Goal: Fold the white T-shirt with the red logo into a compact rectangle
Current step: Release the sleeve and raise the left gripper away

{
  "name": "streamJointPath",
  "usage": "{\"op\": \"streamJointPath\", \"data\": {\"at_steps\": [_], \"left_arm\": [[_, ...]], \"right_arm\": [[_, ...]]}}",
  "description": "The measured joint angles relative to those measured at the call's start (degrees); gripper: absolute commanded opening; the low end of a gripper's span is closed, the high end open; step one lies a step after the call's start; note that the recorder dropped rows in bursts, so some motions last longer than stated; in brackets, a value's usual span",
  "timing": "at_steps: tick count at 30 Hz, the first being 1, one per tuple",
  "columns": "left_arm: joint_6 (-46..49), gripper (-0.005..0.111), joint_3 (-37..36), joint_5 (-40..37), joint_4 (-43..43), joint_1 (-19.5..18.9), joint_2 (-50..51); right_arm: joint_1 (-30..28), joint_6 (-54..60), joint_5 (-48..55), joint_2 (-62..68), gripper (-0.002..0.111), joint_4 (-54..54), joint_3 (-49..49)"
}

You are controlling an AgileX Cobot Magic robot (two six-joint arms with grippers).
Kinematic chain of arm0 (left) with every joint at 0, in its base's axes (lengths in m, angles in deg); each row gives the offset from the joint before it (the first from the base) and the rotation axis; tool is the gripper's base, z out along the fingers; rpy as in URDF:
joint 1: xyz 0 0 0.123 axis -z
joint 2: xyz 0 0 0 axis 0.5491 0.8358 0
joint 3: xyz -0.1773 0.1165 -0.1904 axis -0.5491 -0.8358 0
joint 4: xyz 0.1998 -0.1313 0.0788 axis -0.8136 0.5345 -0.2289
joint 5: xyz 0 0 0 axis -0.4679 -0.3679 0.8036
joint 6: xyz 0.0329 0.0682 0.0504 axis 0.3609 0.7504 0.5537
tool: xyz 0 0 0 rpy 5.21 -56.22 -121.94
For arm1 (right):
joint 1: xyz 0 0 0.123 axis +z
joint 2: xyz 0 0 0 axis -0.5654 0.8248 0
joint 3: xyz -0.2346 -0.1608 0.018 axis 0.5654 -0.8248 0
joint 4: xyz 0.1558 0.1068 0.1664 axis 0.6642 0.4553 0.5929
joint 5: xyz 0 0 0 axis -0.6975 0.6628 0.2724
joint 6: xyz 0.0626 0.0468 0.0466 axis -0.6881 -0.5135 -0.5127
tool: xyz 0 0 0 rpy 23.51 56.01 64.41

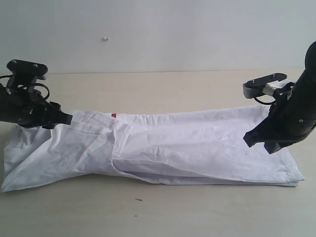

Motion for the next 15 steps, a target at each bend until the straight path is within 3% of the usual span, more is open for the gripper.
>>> {"op": "streamJointPath", "data": {"at_steps": [4,9,15], "left_arm": [[-0.4,0.053,0.0,-4.5,0.0,-3.7,-1.3],[-3.8,0.073,0.0,-11.2,0.0,-10.5,-1.6],[-8.6,0.074,0.0,-17.3,0.0,-18.0,-1.6]], "right_arm": [[0.0,-1.1,0.3,0.0,0.0,-1.9,0.0],[0.0,-1.5,1.0,0.0,0.0,-2.1,0.0],[0.0,-1.6,1.3,0.0,0.0,-1.6,0.0]]}}
